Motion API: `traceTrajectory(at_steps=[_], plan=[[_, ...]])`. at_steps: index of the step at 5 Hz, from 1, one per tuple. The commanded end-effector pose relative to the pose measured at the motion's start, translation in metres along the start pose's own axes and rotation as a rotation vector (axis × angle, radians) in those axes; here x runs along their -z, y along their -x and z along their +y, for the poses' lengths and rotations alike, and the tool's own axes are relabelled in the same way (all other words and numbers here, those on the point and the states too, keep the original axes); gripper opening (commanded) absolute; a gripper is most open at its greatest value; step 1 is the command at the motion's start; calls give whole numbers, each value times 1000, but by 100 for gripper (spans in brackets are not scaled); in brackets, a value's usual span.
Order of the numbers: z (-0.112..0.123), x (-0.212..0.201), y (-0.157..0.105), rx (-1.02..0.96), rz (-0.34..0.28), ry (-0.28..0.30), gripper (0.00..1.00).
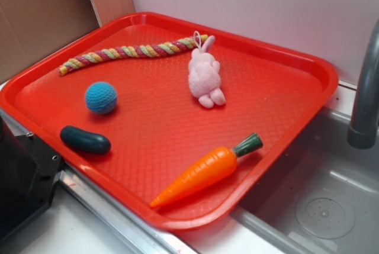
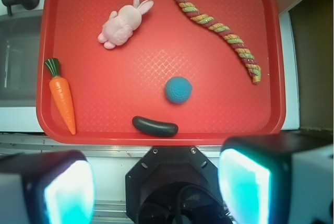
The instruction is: Grab the blue ball.
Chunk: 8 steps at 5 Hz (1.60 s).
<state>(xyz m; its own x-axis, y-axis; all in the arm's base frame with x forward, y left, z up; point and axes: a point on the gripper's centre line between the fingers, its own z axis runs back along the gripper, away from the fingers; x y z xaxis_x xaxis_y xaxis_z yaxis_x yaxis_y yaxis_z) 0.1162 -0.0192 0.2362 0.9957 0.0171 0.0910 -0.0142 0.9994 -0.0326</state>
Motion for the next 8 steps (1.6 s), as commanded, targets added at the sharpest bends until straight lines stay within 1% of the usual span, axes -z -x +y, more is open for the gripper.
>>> traceTrajectory(at_steps=[1,2,3,4,5,6,7,8], plan=[[0,0,0,0,0,0,100],[4,20,-3,-21,-3,4,100],[10,43,-7,-63,17,-29,100],[19,66,-12,-111,3,-47,100],[28,91,-16,-160,14,-53,100],[33,116,-18,-173,39,-86,100],[39,142,-24,-209,67,-92,100],[44,169,-29,-223,97,-137,100]])
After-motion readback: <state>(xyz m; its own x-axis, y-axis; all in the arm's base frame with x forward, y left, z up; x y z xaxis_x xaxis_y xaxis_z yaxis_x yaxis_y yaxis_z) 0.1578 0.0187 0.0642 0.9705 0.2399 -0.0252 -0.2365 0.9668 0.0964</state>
